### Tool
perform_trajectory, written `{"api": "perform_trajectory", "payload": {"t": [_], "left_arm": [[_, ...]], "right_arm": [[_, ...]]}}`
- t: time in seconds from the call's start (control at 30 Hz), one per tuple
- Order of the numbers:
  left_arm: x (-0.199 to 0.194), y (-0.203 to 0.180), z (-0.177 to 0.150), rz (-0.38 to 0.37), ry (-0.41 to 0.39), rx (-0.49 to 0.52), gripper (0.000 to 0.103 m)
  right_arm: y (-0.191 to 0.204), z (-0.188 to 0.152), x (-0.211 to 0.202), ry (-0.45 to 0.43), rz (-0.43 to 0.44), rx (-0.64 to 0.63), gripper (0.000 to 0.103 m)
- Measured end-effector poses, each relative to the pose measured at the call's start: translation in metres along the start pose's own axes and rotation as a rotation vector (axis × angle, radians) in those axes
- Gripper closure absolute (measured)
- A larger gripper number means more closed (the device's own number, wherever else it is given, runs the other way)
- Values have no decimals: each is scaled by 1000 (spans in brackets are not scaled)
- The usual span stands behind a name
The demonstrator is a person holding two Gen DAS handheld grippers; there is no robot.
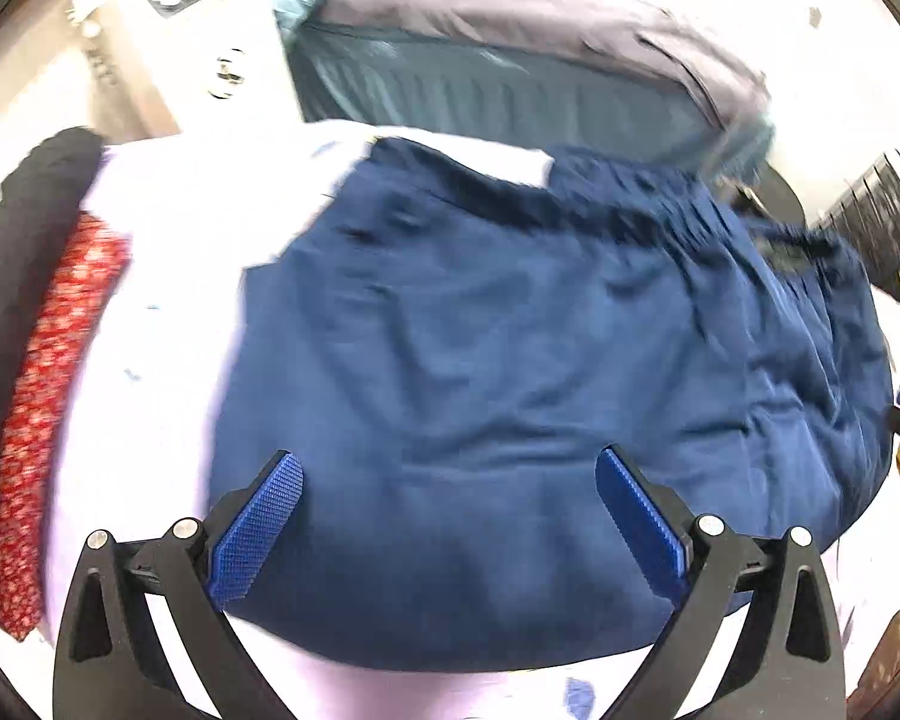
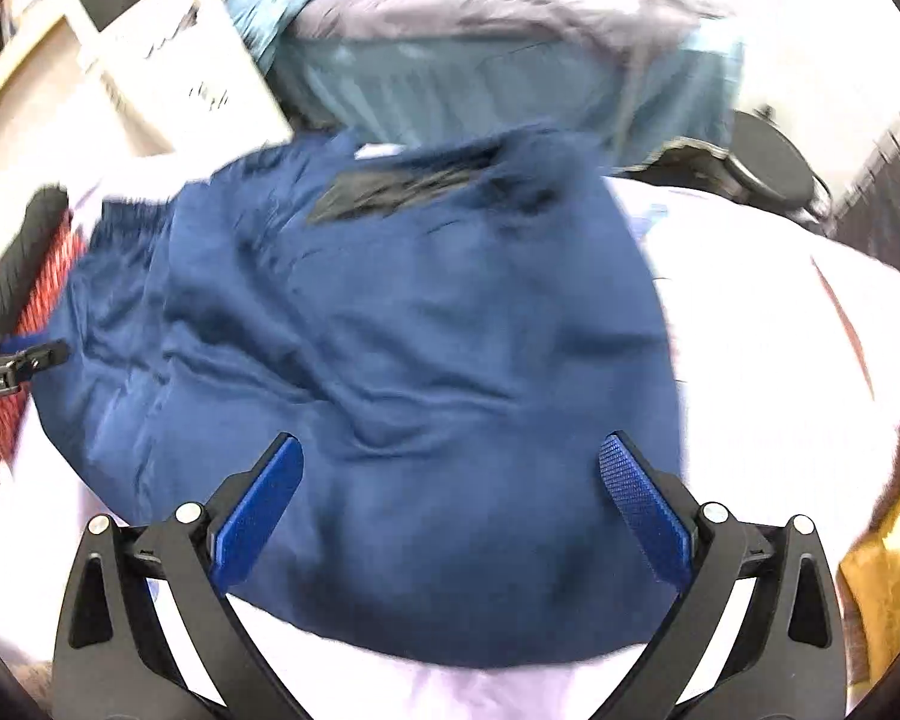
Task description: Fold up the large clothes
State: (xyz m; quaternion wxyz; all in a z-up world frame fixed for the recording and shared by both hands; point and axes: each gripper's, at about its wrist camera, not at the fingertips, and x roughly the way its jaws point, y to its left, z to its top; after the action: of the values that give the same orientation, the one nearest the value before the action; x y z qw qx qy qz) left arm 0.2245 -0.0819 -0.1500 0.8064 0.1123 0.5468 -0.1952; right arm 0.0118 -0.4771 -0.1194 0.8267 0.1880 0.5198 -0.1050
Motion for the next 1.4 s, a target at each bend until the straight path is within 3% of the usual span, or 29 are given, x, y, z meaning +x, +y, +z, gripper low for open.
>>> {"api": "perform_trajectory", "payload": {"t": [0.07,0.13,0.27,0.37,0.57,0.73,0.83,1.07,1.23,1.4], "left_arm": [[0,20,2,27,18,-24,6],[4,37,3,50,46,-48,6],[12,60,-7,76,84,-99,6],[10,68,-13,64,100,-128,6],[-8,65,-16,61,95,-62,6],[-15,66,-17,63,110,-17,6],[-12,73,-13,35,119,-48,6],[15,106,2,-103,135,-215,6],[38,106,17,-205,155,-170,6],[74,105,18,-221,194,-150,6]], "right_arm": [[-33,1,-11,-12,30,81,5],[-68,3,-10,33,75,169,5],[-104,3,11,103,158,242,5],[-125,3,38,171,265,293,5],[-122,-5,102,312,369,301,5],[-106,3,115,287,391,278,5],[-98,7,120,299,466,309,9],[-85,4,124,301,410,279,10],[-79,4,123,303,377,276,11],[-65,10,128,318,343,284,11]]}}
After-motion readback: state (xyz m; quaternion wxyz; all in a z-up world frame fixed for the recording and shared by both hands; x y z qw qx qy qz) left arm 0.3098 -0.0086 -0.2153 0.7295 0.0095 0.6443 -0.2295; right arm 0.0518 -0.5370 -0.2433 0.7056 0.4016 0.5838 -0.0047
